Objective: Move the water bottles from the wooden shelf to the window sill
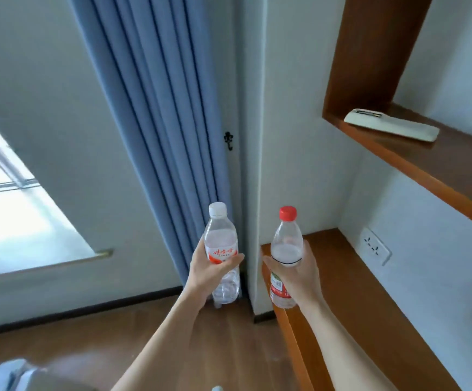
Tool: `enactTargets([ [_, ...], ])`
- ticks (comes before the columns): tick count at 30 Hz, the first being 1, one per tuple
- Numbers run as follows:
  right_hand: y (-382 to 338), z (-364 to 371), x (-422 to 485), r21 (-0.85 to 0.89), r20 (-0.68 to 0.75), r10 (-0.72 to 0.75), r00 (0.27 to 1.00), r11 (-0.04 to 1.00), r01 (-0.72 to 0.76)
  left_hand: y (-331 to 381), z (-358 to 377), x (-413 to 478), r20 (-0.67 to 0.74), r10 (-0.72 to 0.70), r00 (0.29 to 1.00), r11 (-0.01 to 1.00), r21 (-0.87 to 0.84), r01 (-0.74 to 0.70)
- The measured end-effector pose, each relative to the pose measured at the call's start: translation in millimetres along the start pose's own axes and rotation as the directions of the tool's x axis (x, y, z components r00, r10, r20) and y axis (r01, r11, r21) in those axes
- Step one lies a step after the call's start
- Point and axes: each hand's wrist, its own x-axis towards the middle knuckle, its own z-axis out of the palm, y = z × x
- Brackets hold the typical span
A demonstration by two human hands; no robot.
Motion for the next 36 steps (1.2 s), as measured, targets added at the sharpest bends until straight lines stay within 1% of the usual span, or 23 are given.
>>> enactTargets([
  [3, -20, 49, 5, 0.018, 0.119, -0.048, 0.992, 0.999, 0.046, 2, -51, -10, -0.129, 0.005, 0.992, 1.000, 0.012, -0.004],
  [6, -44, 99, 7, 0.038, 0.220, -0.100, 0.970, 0.995, 0.093, 7, -101, -23, -0.261, 0.000, 0.965, 1.000, 0.016, 0.004],
  [11, -76, 183, 0, 0.093, 0.357, -0.157, 0.921, 0.987, 0.132, 13, -178, -43, -0.454, -0.018, 0.891, 0.999, 0.024, 0.033],
  [15, -90, 250, -9, 0.117, 0.480, -0.187, 0.857, 0.982, 0.148, 10, -237, -55, -0.570, -0.024, 0.822, 0.999, 0.021, 0.045],
  [20, -106, 337, -14, 0.124, 0.562, -0.217, 0.798, 0.976, 0.178, 1, -310, -55, -0.667, -0.027, 0.744, 0.998, 0.029, 0.062],
  [26, -135, 447, -6, 0.125, 0.641, -0.264, 0.721, 0.962, 0.241, 3, -403, -31, -0.740, -0.018, 0.672, 0.997, 0.035, 0.066],
  [33, -165, 572, -3, 0.128, 0.679, -0.238, 0.695, 0.970, 0.208, -9, -510, -3, -0.788, -0.021, 0.615, 0.996, 0.039, 0.083],
  [36, -175, 613, -5, 0.142, 0.702, -0.241, 0.670, 0.970, 0.199, -13, -546, 5, -0.808, -0.013, 0.590, 0.992, 0.062, 0.106],
])
